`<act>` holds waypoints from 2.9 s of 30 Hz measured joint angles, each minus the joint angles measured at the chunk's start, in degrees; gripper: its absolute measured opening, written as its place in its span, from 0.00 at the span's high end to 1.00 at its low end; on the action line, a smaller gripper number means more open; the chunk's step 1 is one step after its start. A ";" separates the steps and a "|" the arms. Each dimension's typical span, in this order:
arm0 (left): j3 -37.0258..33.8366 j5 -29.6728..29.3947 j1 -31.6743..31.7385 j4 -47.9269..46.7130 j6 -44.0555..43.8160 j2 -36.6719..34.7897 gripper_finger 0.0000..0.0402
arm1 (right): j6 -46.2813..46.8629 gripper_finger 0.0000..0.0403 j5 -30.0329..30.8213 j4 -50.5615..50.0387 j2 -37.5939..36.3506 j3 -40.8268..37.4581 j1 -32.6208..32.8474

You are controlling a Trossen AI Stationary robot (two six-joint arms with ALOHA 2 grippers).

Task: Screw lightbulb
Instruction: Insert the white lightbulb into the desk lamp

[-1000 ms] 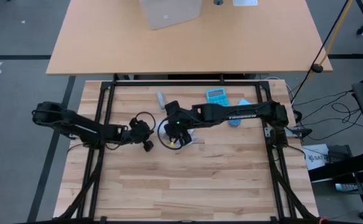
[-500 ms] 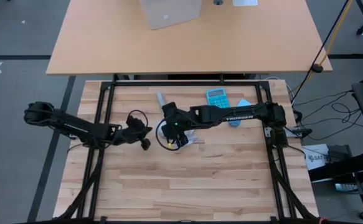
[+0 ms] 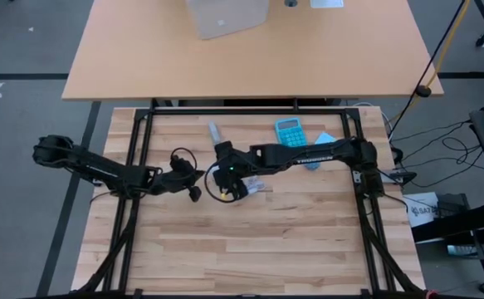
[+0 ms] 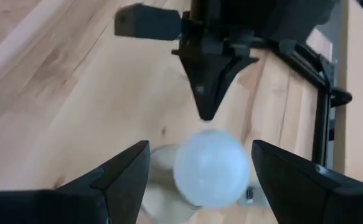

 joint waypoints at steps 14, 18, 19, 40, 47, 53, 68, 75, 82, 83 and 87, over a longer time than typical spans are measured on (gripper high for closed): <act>0.02 -0.13 -0.90 0.76 0.75 0.00 1.00 | -7.68 0.31 10.67 8.23 0.42 -0.04 2.59; 0.02 -0.13 -0.88 0.72 0.75 0.00 1.00 | -7.99 0.31 10.74 9.36 0.39 -0.02 3.26; 0.02 -0.13 -0.88 0.76 0.75 0.00 1.00 | -7.70 0.31 10.78 9.00 0.39 -0.02 3.33; 0.02 -0.13 -0.88 0.75 0.56 0.00 1.00 | -1.14 0.02 10.27 3.04 0.39 -0.02 2.27; 0.02 -0.13 -0.88 0.78 0.58 0.00 1.00 | 0.00 0.02 9.02 2.07 1.81 -0.03 1.60; 0.02 -0.13 -0.93 0.81 0.58 0.00 1.00 | -1.99 0.02 10.24 2.19 3.69 -0.07 1.64; 0.02 -0.11 -0.93 0.77 0.56 0.00 1.00 | -2.46 0.12 10.53 1.76 4.87 -0.04 0.58; 0.01 -0.11 -0.93 0.78 0.58 0.02 1.00 | -2.10 0.16 10.09 1.60 4.87 -0.04 -0.09; 0.02 -0.11 -0.93 0.76 0.58 0.02 1.00 | 0.08 0.16 7.26 1.40 4.87 -0.04 -1.03; 0.02 -0.11 -0.93 0.77 0.58 0.01 1.00 | 0.26 0.16 7.25 1.40 4.87 -0.04 -1.15; 0.02 -0.11 -0.93 0.76 0.60 0.02 1.00 | 1.18 0.16 7.12 1.32 4.87 -0.04 -1.51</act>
